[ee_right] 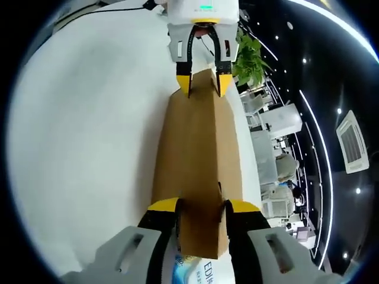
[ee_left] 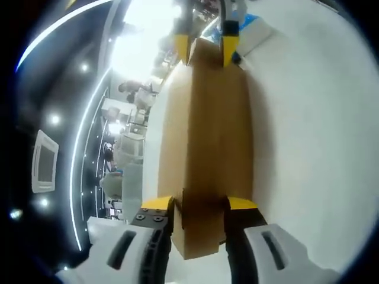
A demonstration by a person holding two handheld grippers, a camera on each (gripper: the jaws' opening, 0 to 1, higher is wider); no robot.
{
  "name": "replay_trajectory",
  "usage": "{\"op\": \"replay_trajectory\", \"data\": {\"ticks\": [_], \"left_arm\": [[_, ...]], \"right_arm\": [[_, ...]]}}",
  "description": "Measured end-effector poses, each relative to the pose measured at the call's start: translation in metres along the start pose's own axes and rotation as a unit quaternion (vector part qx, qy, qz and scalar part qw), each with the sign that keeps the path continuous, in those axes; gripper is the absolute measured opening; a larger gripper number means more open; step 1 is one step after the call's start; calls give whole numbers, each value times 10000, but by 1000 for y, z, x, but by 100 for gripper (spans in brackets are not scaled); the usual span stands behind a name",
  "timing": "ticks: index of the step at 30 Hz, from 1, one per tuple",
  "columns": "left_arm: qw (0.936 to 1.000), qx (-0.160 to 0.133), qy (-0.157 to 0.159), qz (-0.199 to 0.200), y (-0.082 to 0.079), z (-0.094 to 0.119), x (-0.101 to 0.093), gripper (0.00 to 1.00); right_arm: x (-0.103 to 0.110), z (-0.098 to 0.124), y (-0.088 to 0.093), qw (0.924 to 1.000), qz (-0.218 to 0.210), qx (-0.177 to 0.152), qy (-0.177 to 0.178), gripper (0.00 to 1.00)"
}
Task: Operate the shoe box by opening the lid, removing the specified soft item, and placing it in the target area until the item is outside and the box remains undamaged.
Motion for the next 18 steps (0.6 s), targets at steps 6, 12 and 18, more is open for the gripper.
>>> {"op": "replay_trajectory", "data": {"ticks": [6, 12, 18], "left_arm": [[10000, 24, 34, -41, 1, -2, -3, 35], [10000, 24, 51, -22, 4, -6, -5, 36], [10000, 4, 48, -67, 6, -8, -8, 36]], "right_arm": [[1, -2, 4, 9999, -113, 79, -26, 30], [4, -6, 8, 9998, -113, 180, -34, 32], [7, -7, 10, 9998, -57, 196, -71, 32]]}}
Point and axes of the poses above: the point that each gripper's makers call its tool centre point, and the gripper's own axes: z roughly backward along the fingers, x roughly to its left, y roughly out of its underside, the point moved 1 cm from there along z, roughly backward along the fingers, and after that the axes turned 12 degrees about -x, right-handed, at the moved point
